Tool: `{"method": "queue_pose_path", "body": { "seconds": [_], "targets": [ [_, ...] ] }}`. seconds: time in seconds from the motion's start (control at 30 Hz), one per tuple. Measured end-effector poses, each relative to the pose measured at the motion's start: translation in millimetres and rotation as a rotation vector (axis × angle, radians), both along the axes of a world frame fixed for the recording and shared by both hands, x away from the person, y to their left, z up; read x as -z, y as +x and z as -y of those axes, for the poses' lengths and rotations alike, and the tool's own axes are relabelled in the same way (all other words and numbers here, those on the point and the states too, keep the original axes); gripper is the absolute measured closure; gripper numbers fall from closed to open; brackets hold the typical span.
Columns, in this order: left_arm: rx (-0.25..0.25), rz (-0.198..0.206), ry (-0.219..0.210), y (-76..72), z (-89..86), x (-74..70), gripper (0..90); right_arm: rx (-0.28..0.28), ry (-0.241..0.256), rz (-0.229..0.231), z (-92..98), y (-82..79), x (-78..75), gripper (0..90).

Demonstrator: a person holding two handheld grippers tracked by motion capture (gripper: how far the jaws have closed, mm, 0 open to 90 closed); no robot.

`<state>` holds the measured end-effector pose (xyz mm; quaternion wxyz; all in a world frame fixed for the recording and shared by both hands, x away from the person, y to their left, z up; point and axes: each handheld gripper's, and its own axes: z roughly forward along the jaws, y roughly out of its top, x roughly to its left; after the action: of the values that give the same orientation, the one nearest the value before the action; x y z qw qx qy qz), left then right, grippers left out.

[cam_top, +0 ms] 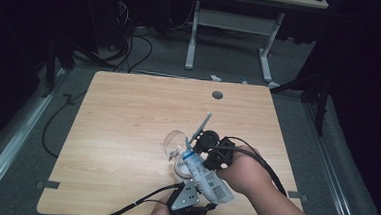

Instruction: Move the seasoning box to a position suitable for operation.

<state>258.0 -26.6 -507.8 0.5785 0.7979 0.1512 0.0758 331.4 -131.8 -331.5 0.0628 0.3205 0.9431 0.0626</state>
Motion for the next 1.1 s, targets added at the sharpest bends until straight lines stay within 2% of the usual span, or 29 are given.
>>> {"method": "queue_pose_path", "body": {
  "seconds": [0.63,1.1],
  "targets": [
    [-0.011,-0.036,0.005,3.2,-1.7,4.4,48.6,0.008,0.007,-0.002,3.6,-0.2,-0.1,90.0],
    [-0.024,-0.039,0.013,4.5,-5.9,6.3,44.8,0.012,0.012,0.006,6.8,-1.0,-2.5,90.0]
  ]
}}
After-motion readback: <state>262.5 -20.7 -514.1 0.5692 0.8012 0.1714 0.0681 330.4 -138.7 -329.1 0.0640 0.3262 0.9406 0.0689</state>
